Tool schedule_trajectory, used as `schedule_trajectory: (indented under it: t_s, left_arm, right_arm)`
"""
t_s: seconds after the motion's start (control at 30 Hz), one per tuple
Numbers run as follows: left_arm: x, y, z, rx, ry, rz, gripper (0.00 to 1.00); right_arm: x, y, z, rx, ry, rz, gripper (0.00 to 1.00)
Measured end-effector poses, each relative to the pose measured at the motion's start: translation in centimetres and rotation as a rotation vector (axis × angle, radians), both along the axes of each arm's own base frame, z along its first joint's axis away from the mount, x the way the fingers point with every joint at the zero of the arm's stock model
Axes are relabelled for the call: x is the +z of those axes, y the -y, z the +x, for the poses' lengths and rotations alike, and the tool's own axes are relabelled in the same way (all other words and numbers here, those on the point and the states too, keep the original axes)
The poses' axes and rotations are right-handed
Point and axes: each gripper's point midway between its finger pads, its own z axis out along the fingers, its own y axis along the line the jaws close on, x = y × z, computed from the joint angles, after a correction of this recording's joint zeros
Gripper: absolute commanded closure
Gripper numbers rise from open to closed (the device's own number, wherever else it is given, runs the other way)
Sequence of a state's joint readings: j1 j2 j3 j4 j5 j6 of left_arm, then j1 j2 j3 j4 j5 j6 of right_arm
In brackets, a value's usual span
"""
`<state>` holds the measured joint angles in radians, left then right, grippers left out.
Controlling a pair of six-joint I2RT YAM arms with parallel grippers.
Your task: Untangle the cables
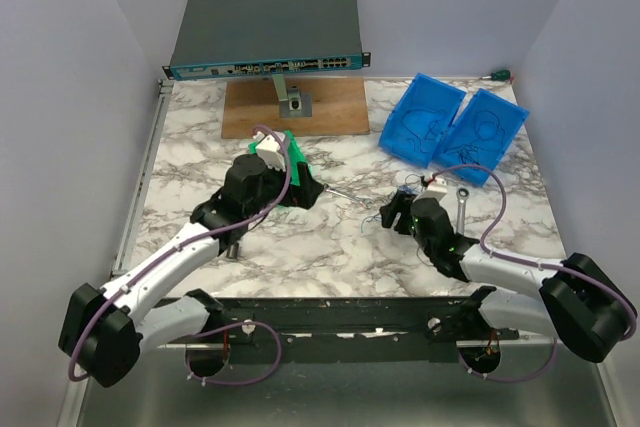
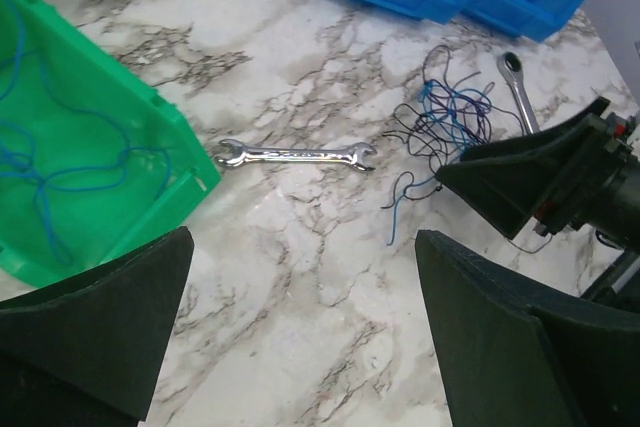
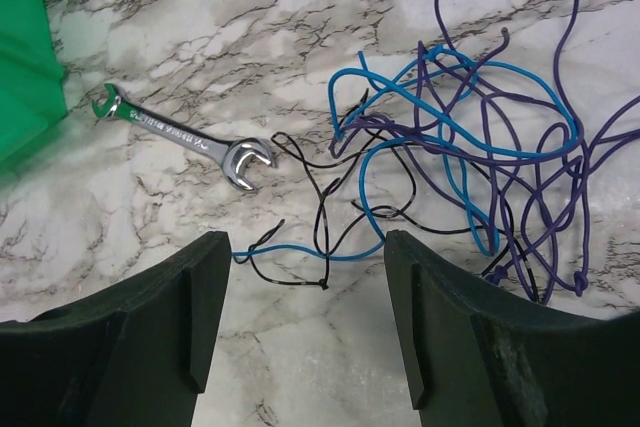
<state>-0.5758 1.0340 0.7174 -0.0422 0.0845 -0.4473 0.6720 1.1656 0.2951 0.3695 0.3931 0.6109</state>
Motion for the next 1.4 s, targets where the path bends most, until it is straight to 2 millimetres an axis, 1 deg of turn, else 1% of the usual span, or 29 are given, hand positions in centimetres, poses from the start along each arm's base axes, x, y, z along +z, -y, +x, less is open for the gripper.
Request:
schedule_trajectory:
  t_s: [0.13,0.17,0.2,0.33,0.43,0.5,0.57,0.63,0.7,0.83,0.87,0.9,0.93,0.97,1.0,1.03,1.13,1.2,1.23,1.27,1.33,1.4]
  left_arm:
    - [-1.0,2.7,-0.5,-0.106,0.007,-0.012,0.14]
    - [-1.3,3.7,-0.6,-0.137,0.003,-0.011,0.14]
    - [-1.9,5.1,-0.7,-0.177,-0.009,-0.005,0.15]
    - [-3.0,8.6,-1.2,-0.276,-0.031,0.002,0.17]
    - [-3.5,11.4,-1.3,-0.338,-0.043,0.006,0.18]
    - [-3.5,12.6,-1.3,-0.363,-0.041,0.002,0.17]
    - [-3.5,13.2,-1.5,-0.381,-0.038,-0.004,0.15]
    - [-3.4,13.4,-1.7,-0.389,-0.036,-0.007,0.15]
    - [-3.3,13.5,-1.7,-0.394,-0.03,-0.012,0.15]
    - [-3.4,13.2,-2.0,-0.399,-0.017,-0.01,0.15]
    - [-3.6,12.9,-2.2,-0.401,-0.015,-0.006,0.15]
    - [-3.7,12.7,-2.4,-0.402,-0.014,-0.003,0.15]
    - [-3.8,12.6,-2.6,-0.404,-0.013,0.0,0.15]
    - [-3.8,12.4,-2.7,-0.404,-0.011,0.002,0.15]
    - [-3.7,12.2,-2.9,-0.406,-0.006,0.005,0.15]
    - [-3.6,12.2,-2.9,-0.407,0.0,0.006,0.15]
    - [-2.9,11.8,-3.0,-0.412,0.027,0.016,0.15]
    - [-2.4,11.6,-3.0,-0.413,0.047,0.023,0.14]
    - [-2.1,11.5,-3.0,-0.413,0.063,0.028,0.14]
    - [-1.8,11.4,-2.9,-0.411,0.081,0.03,0.13]
    - [-1.7,11.1,-2.8,-0.409,0.12,0.034,0.13]
    - [-2.3,10.7,-3.0,-0.411,0.14,0.037,0.12]
  right_arm:
    - [0.7,-0.3,0.0,0.018,0.017,0.012,0.3]
    - [1.1,-0.2,0.1,0.012,0.028,0.019,0.31]
    - [1.5,0.0,0.2,-0.004,0.04,0.027,0.31]
    - [3.3,2.0,0.5,-0.134,0.085,0.055,0.33]
    - [3.5,3.7,0.7,-0.227,0.072,0.028,0.38]
    - [3.5,4.3,1.2,-0.27,0.047,-0.01,0.4]
    - [3.2,4.5,1.8,-0.293,0.015,-0.042,0.4]
    - [2.6,4.4,2.3,-0.298,-0.013,-0.065,0.4]
    - [1.7,4.2,2.3,-0.288,-0.038,-0.079,0.41]
    - [0.4,3.7,2.6,-0.271,-0.083,-0.107,0.45]
    - [0.3,3.5,2.8,-0.269,-0.09,-0.112,0.48]
    - [0.1,3.2,3.0,-0.264,-0.097,-0.117,0.54]
    - [-0.1,3.0,3.2,-0.258,-0.102,-0.12,0.63]
    - [-0.3,2.8,3.3,-0.251,-0.108,-0.124,0.77]
    - [-0.5,2.6,3.4,-0.244,-0.114,-0.127,0.95]
    - [-0.8,2.4,3.4,-0.234,-0.121,-0.132,0.99]
    - [-1.3,1.6,3.2,-0.184,-0.143,-0.131,0.99]
    - [-0.8,0.9,3.0,-0.129,-0.137,-0.113,0.99]
    - [-0.2,0.2,2.8,-0.089,-0.123,-0.084,0.99]
    - [0.6,-0.5,2.5,-0.044,-0.105,-0.052,0.99]
    - [2.8,-2.3,1.6,0.066,-0.065,0.033,0.99]
    - [4.8,-4.3,0.9,0.182,-0.034,0.106,0.99]
